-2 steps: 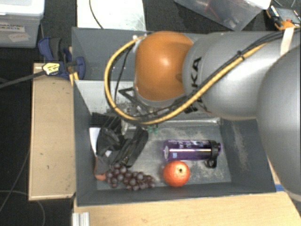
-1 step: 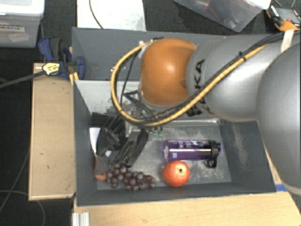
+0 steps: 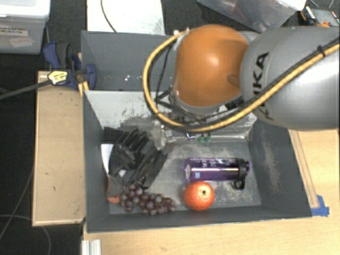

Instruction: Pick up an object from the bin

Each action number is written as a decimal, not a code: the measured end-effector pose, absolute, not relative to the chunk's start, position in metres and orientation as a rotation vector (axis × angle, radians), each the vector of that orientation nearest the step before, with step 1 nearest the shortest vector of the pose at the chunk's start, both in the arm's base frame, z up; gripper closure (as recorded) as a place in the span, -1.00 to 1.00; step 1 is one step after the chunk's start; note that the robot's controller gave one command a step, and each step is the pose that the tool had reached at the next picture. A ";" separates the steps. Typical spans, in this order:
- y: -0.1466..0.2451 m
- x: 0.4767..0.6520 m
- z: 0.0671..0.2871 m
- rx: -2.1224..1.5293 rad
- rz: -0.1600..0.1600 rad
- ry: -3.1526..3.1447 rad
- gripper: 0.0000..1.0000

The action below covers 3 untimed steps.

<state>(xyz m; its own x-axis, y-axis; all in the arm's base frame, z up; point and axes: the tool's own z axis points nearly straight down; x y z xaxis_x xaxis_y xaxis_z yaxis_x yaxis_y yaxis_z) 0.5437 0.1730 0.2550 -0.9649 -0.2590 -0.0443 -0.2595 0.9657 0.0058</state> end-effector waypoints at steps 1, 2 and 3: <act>0.173 0.513 0.155 -0.046 0.026 3.100 1.00; 0.207 0.528 0.197 -0.421 0.018 3.060 1.00; 0.201 0.517 0.114 -0.366 0.021 3.072 1.00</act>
Offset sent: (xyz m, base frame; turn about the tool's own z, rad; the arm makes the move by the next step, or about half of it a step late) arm -0.0104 0.0435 -0.0359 -0.0531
